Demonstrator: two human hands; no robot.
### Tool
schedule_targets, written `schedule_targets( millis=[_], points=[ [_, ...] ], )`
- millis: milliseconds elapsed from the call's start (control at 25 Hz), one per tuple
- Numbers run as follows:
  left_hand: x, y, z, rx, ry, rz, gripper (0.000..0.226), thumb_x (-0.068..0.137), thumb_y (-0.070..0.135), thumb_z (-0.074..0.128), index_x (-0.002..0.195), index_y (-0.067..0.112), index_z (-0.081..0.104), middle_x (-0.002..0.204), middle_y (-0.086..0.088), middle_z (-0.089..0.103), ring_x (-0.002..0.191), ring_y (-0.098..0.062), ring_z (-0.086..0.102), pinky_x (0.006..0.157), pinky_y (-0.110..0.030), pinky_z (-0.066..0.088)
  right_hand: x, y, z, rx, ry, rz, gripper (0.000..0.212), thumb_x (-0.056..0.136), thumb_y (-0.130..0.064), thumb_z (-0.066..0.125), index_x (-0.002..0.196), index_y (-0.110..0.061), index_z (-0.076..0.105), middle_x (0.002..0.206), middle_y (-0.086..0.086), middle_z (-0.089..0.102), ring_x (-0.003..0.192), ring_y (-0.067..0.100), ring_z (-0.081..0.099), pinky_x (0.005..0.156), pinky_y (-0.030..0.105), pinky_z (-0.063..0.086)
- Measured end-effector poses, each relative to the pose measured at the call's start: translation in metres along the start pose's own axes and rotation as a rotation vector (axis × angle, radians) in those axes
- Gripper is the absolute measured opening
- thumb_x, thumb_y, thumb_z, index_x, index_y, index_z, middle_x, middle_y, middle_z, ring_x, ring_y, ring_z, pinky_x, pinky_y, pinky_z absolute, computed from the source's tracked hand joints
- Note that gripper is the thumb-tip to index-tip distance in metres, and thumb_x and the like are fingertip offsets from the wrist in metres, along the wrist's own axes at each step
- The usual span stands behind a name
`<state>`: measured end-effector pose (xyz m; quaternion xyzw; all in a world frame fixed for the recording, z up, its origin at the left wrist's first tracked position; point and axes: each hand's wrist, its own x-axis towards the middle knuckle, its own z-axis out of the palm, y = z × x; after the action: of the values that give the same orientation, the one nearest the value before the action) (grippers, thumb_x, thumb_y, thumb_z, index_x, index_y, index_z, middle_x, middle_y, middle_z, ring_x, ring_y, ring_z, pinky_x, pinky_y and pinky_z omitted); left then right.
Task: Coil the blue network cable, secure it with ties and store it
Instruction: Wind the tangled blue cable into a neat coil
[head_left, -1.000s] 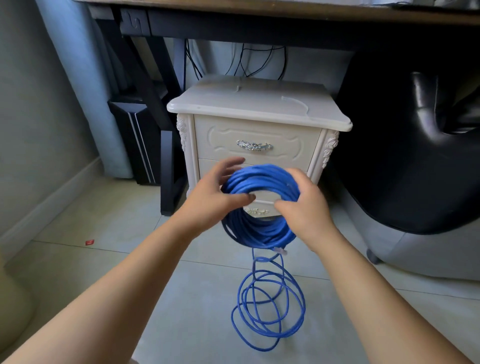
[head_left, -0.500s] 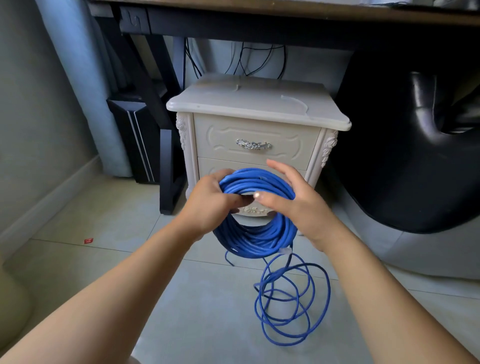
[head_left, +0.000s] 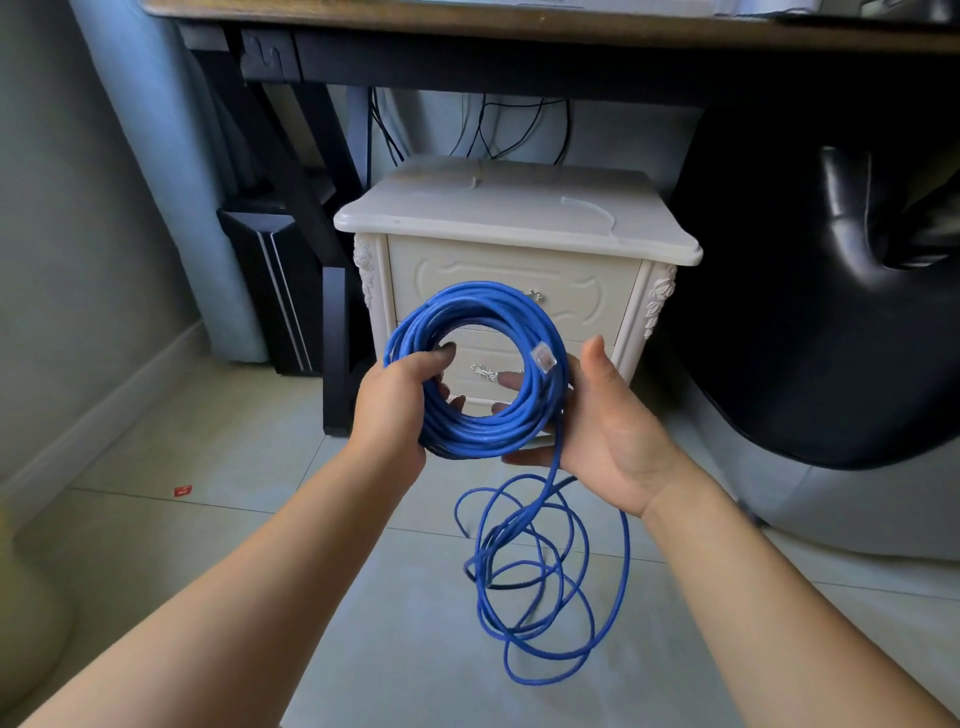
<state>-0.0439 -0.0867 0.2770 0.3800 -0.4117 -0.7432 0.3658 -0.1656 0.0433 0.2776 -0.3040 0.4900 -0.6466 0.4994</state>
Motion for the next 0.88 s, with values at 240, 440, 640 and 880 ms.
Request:
schedule_targets(
  millis=[240, 440, 640, 880],
  points=[
    [-0.016, -0.008, 0.011, -0.038, -0.108, -0.055, 0.008, 0.086, 0.007, 0.067, 0.09, 0.013, 0.063, 0.066, 0.001, 0.054, 0.062, -0.014, 0.055, 0.08, -0.04, 0.054, 0.004, 0.014, 0.015, -0.095, 0.392, -0.155, 0.068, 0.066, -0.024, 0.084, 0.126, -0.026, 0.054, 0.11, 0.008, 0.069, 0.101, 0.022, 0.07, 0.097, 0.046, 0.051],
    [-0.02, -0.003, 0.007, 0.249, -0.407, -0.063, 0.03, 0.079, 0.016, 0.076, 0.106, 0.015, 0.061, 0.09, -0.004, 0.066, 0.086, -0.016, 0.066, 0.086, -0.036, 0.053, 0.004, 0.005, 0.002, -0.081, 0.602, -0.198, 0.019, 0.083, -0.003, 0.068, 0.098, -0.015, 0.063, 0.07, -0.001, 0.061, 0.058, 0.014, 0.062, 0.065, 0.035, 0.054],
    [-0.008, 0.007, -0.003, 0.54, -0.54, 0.113, 0.063, 0.071, 0.022, 0.081, 0.129, 0.022, 0.055, 0.101, 0.009, 0.07, 0.089, -0.005, 0.068, 0.078, -0.022, 0.053, 0.0, 0.002, -0.002, -0.623, 0.555, -0.301, 0.028, 0.08, -0.009, 0.072, 0.097, -0.029, 0.062, 0.08, -0.013, 0.066, 0.071, 0.007, 0.064, 0.073, 0.028, 0.052],
    [-0.014, 0.011, -0.009, 1.01, -0.626, 0.437, 0.091, 0.071, 0.015, 0.082, 0.143, 0.045, 0.034, 0.133, 0.017, 0.046, 0.104, 0.014, 0.055, 0.083, -0.006, 0.046, -0.007, -0.001, 0.002, -1.039, 0.311, -0.272, 0.046, 0.075, -0.011, 0.074, 0.107, -0.041, 0.06, 0.092, -0.016, 0.067, 0.085, 0.009, 0.064, 0.078, 0.029, 0.053]
  ],
)
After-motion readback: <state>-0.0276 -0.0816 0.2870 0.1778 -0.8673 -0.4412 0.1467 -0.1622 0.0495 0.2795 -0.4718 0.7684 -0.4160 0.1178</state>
